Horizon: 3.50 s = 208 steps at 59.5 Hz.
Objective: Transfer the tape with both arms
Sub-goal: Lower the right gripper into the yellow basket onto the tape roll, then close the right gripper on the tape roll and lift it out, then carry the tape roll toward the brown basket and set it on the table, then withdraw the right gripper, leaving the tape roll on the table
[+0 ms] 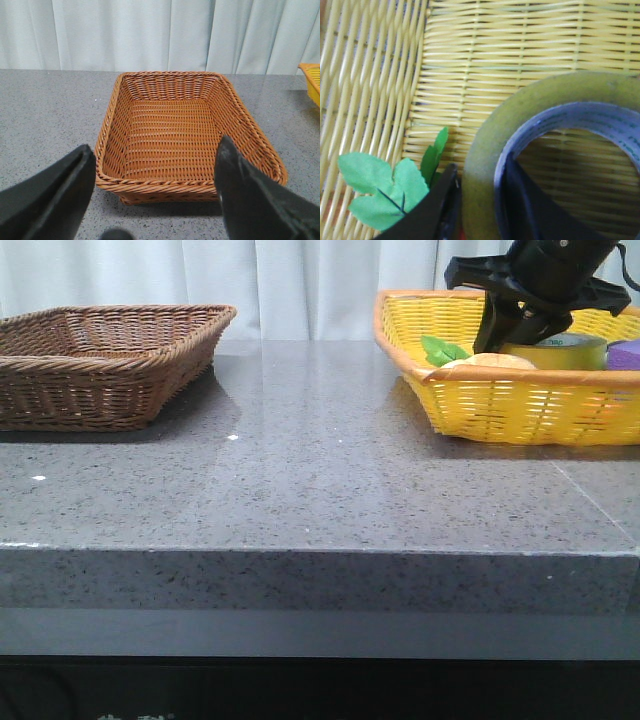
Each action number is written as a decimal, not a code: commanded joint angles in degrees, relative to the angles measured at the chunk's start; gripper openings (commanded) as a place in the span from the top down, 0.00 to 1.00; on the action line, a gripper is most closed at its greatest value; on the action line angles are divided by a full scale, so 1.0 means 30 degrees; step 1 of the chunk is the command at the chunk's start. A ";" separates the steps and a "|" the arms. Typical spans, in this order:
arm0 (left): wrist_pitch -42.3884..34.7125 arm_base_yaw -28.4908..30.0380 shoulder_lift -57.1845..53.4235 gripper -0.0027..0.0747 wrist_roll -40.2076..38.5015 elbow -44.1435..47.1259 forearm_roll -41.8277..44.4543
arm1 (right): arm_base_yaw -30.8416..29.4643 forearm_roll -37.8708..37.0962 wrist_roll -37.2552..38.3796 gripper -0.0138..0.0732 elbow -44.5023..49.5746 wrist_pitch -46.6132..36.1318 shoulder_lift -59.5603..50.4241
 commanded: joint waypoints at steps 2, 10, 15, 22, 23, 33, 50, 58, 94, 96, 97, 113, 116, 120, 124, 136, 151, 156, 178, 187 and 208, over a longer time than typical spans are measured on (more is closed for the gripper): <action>-0.1628 -0.0026 0.0197 0.33 -0.0179 -0.0670 0.0011 | -0.0038 0.0035 -0.0065 0.77 -0.0588 -0.0738 -0.1070; -0.1628 -0.0026 0.0197 0.33 -0.0179 -0.0670 0.0011 | -0.0038 0.0035 -0.0065 0.77 -0.0661 -0.0738 -0.1363; -0.1628 -0.0026 0.0197 0.33 -0.0179 -0.0670 0.0011 | -0.0038 0.0035 -0.0065 0.77 -0.0853 -0.0717 -0.1647; -0.1628 -0.0026 0.0197 0.33 -0.0179 -0.0670 0.0011 | -0.0038 0.0035 -0.0065 0.83 -0.0914 -0.0790 -0.2278; -0.1628 -0.0026 0.0197 0.33 -0.0179 -0.0670 0.0011 | -0.0038 0.0035 -0.0065 0.84 -0.0914 -0.0790 -0.2346; -0.1628 -0.0026 0.0197 0.33 -0.0179 -0.0670 0.0011 | -0.0038 0.0035 -0.0065 0.90 -0.0914 -0.0885 -0.3094; -0.1628 -0.0026 0.0197 0.33 -0.0179 -0.0670 0.0011 | -0.0038 0.0035 -0.0082 0.91 -0.0914 -0.1148 -0.4956; -0.1628 -0.0026 0.0197 0.33 -0.0179 -0.0670 0.0011 | -0.0020 0.0018 -0.0099 0.91 -0.0914 -0.1327 -0.6106; -0.1628 -0.0026 0.0197 0.33 -0.0179 -0.0670 0.0011 | 1.0508 0.0035 -0.3668 0.91 0.4221 -0.2732 -0.9054; -0.1628 -0.0026 0.0197 0.33 -0.0179 -0.0670 0.0011 | 1.1055 0.0035 -0.3709 0.91 0.4507 -0.2858 -0.8811; -0.1628 -0.0026 0.0197 0.33 -0.0179 -0.0670 0.0011 | 1.1239 0.0035 -0.3709 0.91 0.4601 -0.2925 -0.8708; -0.1628 -0.0026 0.0197 0.33 -0.0179 -0.0670 0.0011 | 1.2384 -0.0170 -0.3709 0.91 0.4936 -0.2903 -0.5670; -0.1628 -0.0026 0.0197 0.33 -0.0179 -0.0670 0.0011 | 1.2384 -0.0170 -0.3709 0.90 0.4936 -0.2802 -0.5270; -0.1628 -0.0026 0.0197 0.33 -0.0179 -0.0670 0.0011 | 1.2384 -0.0170 -0.3709 0.87 0.4936 -0.2504 -0.4907; -0.1628 -0.0026 0.0197 0.33 -0.0179 -0.0670 0.0011 | 1.2384 -0.0152 -0.3709 0.81 0.4936 -0.2106 -0.4794; -0.1628 -0.0026 0.0197 0.33 -0.0179 -0.0670 0.0011 | 1.2384 -0.0152 -0.3709 0.52 0.4839 -0.1888 -0.5074; -0.1628 -0.0026 0.0197 0.33 -0.0179 -0.0670 0.0011 | 1.2384 -0.0194 -0.3709 0.35 0.3743 -0.1122 -0.6798; -0.1628 -0.0026 0.0197 0.33 -0.0179 -0.0670 0.0011 | 1.2384 -0.0194 -0.3636 0.35 0.3196 -0.0519 -0.7540; -0.1628 -0.0026 0.0197 0.33 -0.0179 -0.0670 0.0011 | 1.0812 -0.0172 -0.1958 0.91 0.2456 0.0046 -0.9591; -0.1628 -0.0026 0.0197 0.33 -0.0179 -0.0670 0.0011 | 0.8389 -0.0278 -0.1566 0.94 0.2492 0.1216 -1.0520; -0.1628 -0.0026 0.0197 0.33 -0.0179 -0.0670 0.0011 | 0.0550 -0.1686 -0.1566 0.94 0.6208 0.2327 -1.6181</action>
